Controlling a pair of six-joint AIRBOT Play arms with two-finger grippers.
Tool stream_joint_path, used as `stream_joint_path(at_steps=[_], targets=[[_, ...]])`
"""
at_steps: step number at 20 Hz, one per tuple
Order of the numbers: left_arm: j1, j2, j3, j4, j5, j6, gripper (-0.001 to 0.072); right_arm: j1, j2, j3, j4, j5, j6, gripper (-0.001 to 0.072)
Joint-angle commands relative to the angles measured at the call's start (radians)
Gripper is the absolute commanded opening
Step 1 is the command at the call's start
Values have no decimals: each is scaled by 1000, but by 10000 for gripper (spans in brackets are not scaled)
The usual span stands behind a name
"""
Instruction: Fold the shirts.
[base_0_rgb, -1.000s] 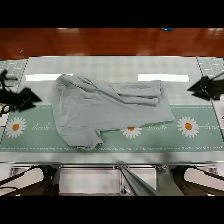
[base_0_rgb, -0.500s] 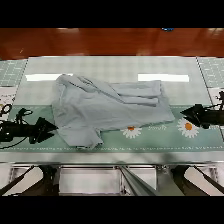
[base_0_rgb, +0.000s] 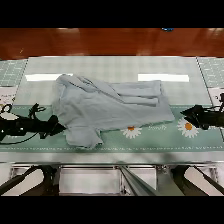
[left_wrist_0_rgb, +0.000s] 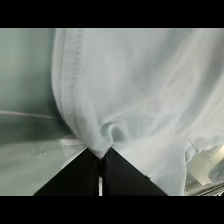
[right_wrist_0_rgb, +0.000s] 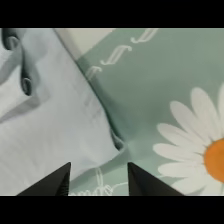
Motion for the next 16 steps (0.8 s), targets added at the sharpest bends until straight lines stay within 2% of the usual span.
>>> stream_joint_path(at_steps=[1,4,9,13,14,15,16], targets=[[-22,-8,43,-3,0,12,27,0,-39,-1,-95,11,51,410],[-23,-8,53,-3,10,12,27,0,-127,-1,-60,19,61,410],[-24,-8,53,-4,42,9,27,11,-248,3,117,-2,-16,409],[-24,-8,53,-9,60,9,27,161,-350,88,120,-21,-8,409],[-24,-8,53,-13,61,9,27,210,-368,122,117,-26,-8,381],[-24,-8,53,-19,67,10,27,253,-382,156,115,-26,-9,233],[-23,-8,57,-29,82,9,27,282,-387,186,114,-23,-16,25]])
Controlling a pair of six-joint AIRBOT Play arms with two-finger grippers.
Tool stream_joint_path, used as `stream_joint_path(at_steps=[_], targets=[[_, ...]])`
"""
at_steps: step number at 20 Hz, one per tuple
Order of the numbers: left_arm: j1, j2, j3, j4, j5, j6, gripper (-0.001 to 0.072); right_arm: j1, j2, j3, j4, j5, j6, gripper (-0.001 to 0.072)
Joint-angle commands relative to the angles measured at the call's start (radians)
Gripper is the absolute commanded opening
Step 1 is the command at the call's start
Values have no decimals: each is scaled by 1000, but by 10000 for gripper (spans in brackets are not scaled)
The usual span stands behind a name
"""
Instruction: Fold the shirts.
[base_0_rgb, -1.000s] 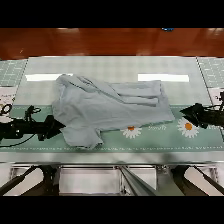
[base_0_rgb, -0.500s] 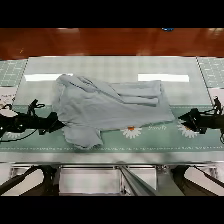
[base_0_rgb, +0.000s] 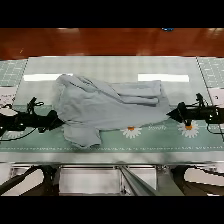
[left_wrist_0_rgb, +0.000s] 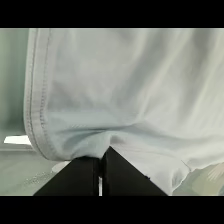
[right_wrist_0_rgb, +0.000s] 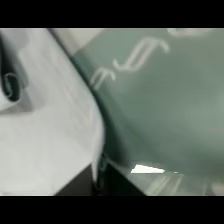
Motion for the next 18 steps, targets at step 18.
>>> stream_joint_path(at_steps=[18], targets=[[45,243,1421,63,-123,-174,26,124,388,1363,-220,216,209,22]])
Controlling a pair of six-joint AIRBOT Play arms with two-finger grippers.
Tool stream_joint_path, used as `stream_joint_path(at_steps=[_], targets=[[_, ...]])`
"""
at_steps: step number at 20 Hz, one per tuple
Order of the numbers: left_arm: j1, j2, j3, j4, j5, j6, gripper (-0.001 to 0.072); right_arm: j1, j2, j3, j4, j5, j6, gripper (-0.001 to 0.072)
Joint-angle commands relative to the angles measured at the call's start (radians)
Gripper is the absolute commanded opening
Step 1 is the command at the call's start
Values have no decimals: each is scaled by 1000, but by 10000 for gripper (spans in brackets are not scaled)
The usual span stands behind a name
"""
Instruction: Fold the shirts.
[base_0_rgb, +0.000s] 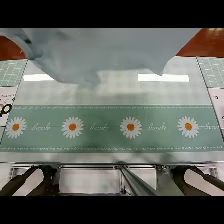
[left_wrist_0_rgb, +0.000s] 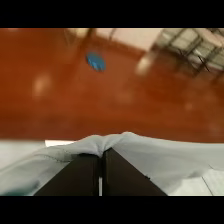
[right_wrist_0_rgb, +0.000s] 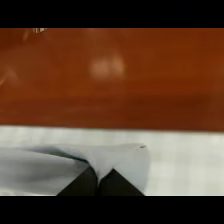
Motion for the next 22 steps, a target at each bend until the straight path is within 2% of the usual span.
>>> stream_joint_path(at_steps=[1,5,7,12,14,16,19,22], targets=[[1,121,138,263,-10,-95,26,1,172,62,-50,-24,0,22],[1,306,138,525,-21,-105,26,1,323,61,-108,56,7,22],[-2,392,137,653,-69,-140,26,1,384,61,-173,97,24,22],[-97,546,29,725,-167,-141,26,2,510,-40,-299,172,72,22],[-122,591,-45,813,-199,-182,26,10,553,-127,-321,173,89,22],[-126,613,-134,825,-217,-199,26,27,564,-219,-322,174,98,22],[-126,583,-321,733,-200,-201,26,34,542,-379,-289,146,94,22],[-126,481,-526,580,-63,-192,26,34,457,-538,-236,92,55,22]])
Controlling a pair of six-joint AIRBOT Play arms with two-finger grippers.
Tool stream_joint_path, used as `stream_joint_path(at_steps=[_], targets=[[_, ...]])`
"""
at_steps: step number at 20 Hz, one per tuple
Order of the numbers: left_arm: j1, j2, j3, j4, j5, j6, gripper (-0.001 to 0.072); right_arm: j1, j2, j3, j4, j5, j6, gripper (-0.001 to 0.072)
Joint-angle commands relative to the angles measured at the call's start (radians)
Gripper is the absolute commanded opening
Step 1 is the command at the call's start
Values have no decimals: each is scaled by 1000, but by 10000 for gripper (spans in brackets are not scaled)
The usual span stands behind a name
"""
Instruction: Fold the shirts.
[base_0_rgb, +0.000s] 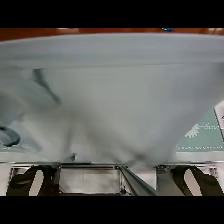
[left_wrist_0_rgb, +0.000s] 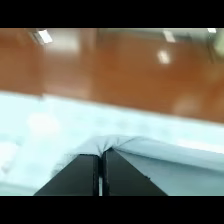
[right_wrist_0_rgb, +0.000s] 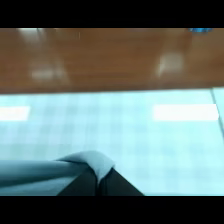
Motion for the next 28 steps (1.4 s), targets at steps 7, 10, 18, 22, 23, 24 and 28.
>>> stream_joint_path(at_steps=[7,10,18,22,23,24,28], targets=[[-25,-666,-235,-439,478,129,26,129,-596,-241,119,-344,-140,22],[-55,-954,-73,-450,526,126,26,153,-895,-78,160,-397,-136,22],[-90,-1348,226,-449,444,69,27,153,-1264,269,201,-287,-60,22],[-64,-1349,226,-445,302,109,27,159,-1265,269,168,-179,-69,23],[-55,-1350,226,-445,249,129,27,162,-1265,269,154,-143,-81,23],[-40,-1350,226,-446,192,146,27,166,-1265,269,139,-112,-77,23],[-3,-1350,214,-438,-60,205,27,166,-1265,269,68,11,-60,23]])
